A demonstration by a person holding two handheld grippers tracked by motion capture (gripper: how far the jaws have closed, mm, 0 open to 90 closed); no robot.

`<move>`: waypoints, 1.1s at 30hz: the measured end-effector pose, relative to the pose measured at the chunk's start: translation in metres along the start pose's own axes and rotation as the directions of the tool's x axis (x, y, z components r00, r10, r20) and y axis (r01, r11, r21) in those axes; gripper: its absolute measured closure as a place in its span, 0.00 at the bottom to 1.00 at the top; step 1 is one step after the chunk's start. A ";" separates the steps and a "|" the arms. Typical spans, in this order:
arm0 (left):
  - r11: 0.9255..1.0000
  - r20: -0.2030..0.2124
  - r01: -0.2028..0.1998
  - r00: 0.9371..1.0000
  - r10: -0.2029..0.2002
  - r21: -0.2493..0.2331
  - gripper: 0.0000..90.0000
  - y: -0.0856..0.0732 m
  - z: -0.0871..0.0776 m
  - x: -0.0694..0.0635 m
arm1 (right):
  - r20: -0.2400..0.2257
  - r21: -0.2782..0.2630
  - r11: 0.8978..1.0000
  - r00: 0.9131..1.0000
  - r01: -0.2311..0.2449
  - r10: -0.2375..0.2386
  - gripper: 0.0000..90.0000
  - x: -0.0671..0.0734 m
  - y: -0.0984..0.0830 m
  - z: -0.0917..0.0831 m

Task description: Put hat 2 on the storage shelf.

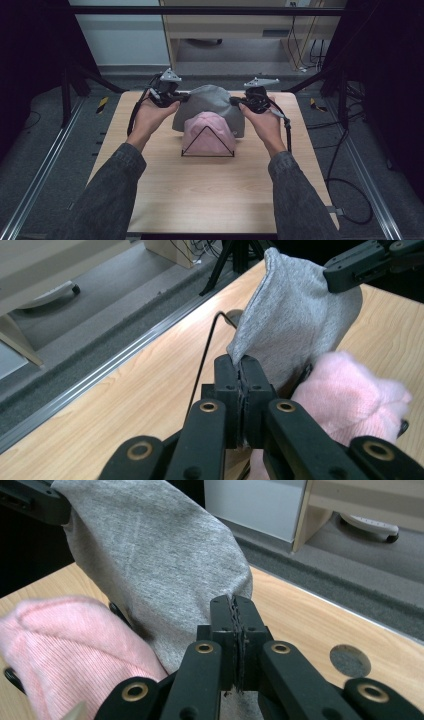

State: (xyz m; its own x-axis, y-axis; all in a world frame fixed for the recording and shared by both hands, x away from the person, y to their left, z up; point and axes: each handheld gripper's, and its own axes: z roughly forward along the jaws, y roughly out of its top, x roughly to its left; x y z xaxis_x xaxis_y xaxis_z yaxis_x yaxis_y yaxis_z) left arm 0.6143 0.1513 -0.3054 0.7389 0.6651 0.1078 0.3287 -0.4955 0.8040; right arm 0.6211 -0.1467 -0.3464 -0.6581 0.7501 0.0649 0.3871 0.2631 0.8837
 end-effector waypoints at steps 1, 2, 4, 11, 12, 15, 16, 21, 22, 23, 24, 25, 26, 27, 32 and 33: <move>1.000 0.002 0.003 1.000 -0.003 0.002 0.98 -0.002 0.001 0.000 | 0.000 0.002 1.000 1.000 -0.003 0.003 0.99 0.000 -0.002 0.000; 1.000 0.003 0.004 1.000 -0.004 0.003 0.98 -0.003 0.002 -0.001 | 0.000 0.004 1.000 1.000 -0.005 0.005 0.99 -0.001 -0.004 0.001; 1.000 0.007 0.003 1.000 -0.003 0.009 0.98 -0.006 0.004 -0.002 | -0.002 0.011 1.000 1.000 -0.006 0.006 0.99 -0.001 -0.007 0.002; 0.999 0.012 0.020 1.000 -0.021 0.035 0.98 -0.020 0.010 -0.002 | -0.011 0.027 0.999 1.000 -0.021 0.021 0.99 0.001 -0.018 0.007; 0.999 0.012 0.026 1.000 -0.027 0.039 0.98 -0.022 0.011 -0.002 | -0.014 0.029 0.999 1.000 -0.020 0.021 0.99 0.001 -0.020 0.009; 0.998 0.013 0.032 0.999 -0.033 0.051 0.98 -0.027 0.015 -0.002 | -0.012 0.046 0.998 0.999 -0.031 0.032 0.99 0.001 -0.025 0.013; 0.998 0.012 0.034 0.999 -0.035 0.055 0.98 -0.028 0.015 -0.002 | -0.012 0.047 0.998 1.000 -0.028 0.029 0.99 0.001 -0.026 0.014; 0.997 0.032 0.046 0.998 -0.048 0.070 0.98 -0.035 0.019 -0.002 | -0.013 0.061 0.998 0.999 -0.036 0.036 0.99 0.002 -0.032 0.019; 0.997 0.029 0.040 0.999 -0.042 0.072 0.98 -0.036 0.019 -0.003 | -0.011 0.066 0.997 0.999 -0.036 0.037 0.98 0.002 -0.033 0.019; 0.996 0.028 0.040 0.999 -0.042 0.073 0.98 -0.036 0.020 -0.004 | -0.009 0.070 0.997 0.999 -0.036 0.037 0.97 0.002 -0.035 0.020; 0.997 0.030 0.039 0.999 -0.041 0.068 0.97 -0.037 0.020 -0.004 | -0.009 0.069 0.997 0.999 -0.042 0.043 0.95 0.003 -0.035 0.020; 0.997 0.031 0.043 0.999 -0.045 0.068 0.95 -0.038 0.021 -0.005 | -0.005 0.070 0.996 0.999 -0.048 0.049 0.91 0.002 -0.037 0.019; 0.996 0.025 0.045 0.999 -0.047 0.074 0.94 -0.039 0.021 -0.005 | -0.005 0.067 0.997 0.999 -0.046 0.047 0.89 0.001 -0.037 0.018; 0.996 0.020 0.046 0.999 -0.048 0.076 0.92 -0.040 0.022 -0.005 | 0.001 0.069 0.996 0.999 -0.053 0.053 0.85 0.002 -0.038 0.017; 0.995 0.008 0.065 0.998 -0.066 0.075 0.79 -0.047 0.022 -0.004 | 0.016 0.056 0.997 0.998 -0.055 0.054 0.68 0.003 -0.039 0.006; 0.995 -0.001 0.069 0.998 -0.069 0.071 0.75 -0.048 0.021 -0.005 | 0.020 0.050 0.997 0.999 -0.051 0.050 0.64 0.002 -0.039 0.004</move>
State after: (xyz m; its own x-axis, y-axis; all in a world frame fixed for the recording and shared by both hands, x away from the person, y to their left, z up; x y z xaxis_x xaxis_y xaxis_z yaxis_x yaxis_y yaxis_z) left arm 0.6074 0.1604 -0.3569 0.7138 0.6984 0.0527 0.4200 -0.4871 0.7657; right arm 0.6070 -0.1528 -0.3824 -0.6247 0.7745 0.1000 0.4523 0.2544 0.8548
